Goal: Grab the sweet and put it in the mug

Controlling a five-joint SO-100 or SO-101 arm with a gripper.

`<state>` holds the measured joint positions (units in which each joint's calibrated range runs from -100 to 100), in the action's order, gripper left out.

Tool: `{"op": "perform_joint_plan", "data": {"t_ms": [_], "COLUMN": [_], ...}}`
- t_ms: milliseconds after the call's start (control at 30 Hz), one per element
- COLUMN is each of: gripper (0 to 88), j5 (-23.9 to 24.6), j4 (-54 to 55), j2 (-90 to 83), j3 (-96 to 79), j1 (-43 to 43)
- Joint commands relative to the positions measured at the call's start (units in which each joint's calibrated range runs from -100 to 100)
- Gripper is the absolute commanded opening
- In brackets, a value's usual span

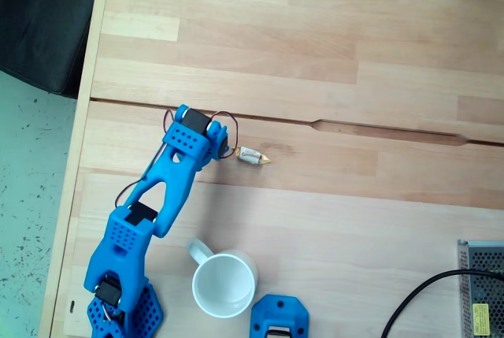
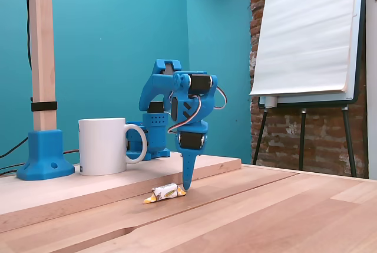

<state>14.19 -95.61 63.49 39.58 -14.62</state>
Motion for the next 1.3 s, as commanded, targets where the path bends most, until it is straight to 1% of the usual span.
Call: {"op": "perform_joint_plan", "data": {"t_ms": [0, 200, 300, 467, 567, 733, 1000, 1267], "gripper": [17.8, 17.8, 17.8, 17.8, 17.8, 18.1, 18.0, 18.0], "j5": [1.66, 6.15, 8.94, 14.51, 19.63, 28.91, 45.42, 58.51], "j4": [0.12, -2.06, -3.99, -3.59, -3.59, -3.59, -3.59, -3.59], "j2": [-2.39, -11.34, -15.47, -15.55, -16.33, -16.59, -16.5, -16.16], "j3": [2.62, 9.93, 8.5, 2.79, 0.83, 2.71, 7.43, 9.04], "j1": [-0.55, -0.41, -0.48, -0.7, -1.93, -3.82, -3.82, -4.48]}}
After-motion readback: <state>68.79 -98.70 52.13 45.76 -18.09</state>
